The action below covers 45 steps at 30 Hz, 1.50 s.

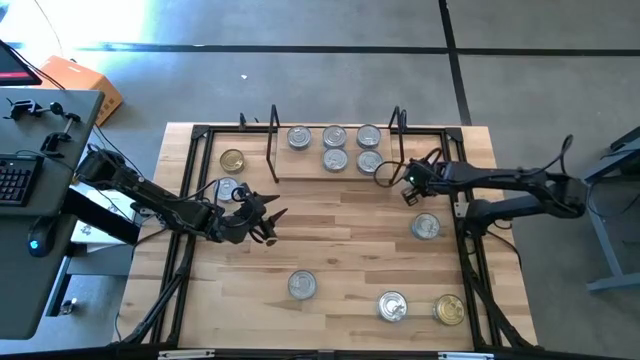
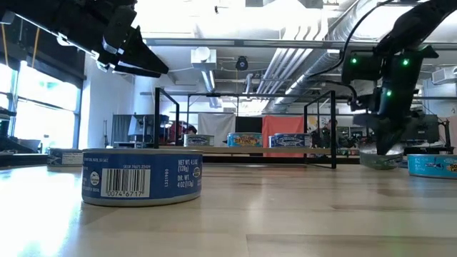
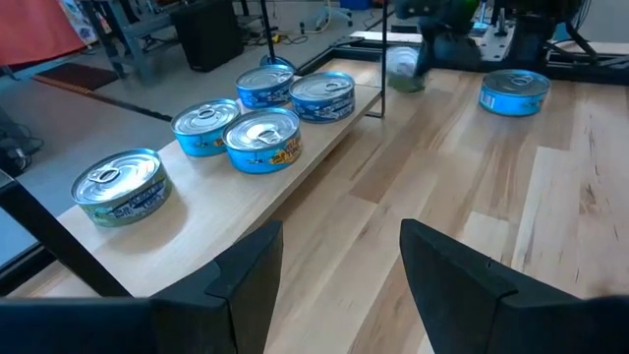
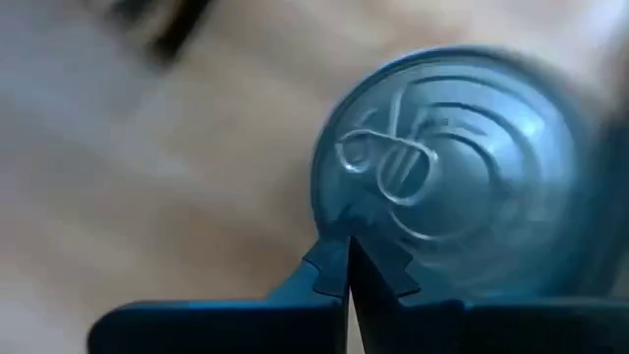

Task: Stack canned seafood by type on shelf
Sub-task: Put the green tuna can aligned with the other green tuna can on the shelf

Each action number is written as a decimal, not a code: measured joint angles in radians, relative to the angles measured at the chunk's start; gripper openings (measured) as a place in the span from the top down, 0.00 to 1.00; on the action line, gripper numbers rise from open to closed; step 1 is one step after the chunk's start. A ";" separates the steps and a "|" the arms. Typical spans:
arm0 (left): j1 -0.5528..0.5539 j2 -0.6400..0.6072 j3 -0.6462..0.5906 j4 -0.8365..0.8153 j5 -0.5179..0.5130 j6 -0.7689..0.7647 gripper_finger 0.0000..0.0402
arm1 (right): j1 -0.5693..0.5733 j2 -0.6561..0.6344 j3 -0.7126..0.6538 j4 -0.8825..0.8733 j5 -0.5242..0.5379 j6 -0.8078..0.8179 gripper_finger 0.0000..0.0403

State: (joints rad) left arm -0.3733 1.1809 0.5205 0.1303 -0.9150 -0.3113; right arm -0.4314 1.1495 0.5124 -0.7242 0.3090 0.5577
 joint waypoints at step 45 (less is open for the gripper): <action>0.000 0.001 0.000 0.011 0.026 -0.001 0.51 | 0.415 0.246 0.033 0.593 -0.256 0.232 1.00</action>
State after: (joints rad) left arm -0.3737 1.1820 0.5201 0.1413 -0.8886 -0.3122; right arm -0.0165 1.3952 0.5456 -0.1313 0.0529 0.7894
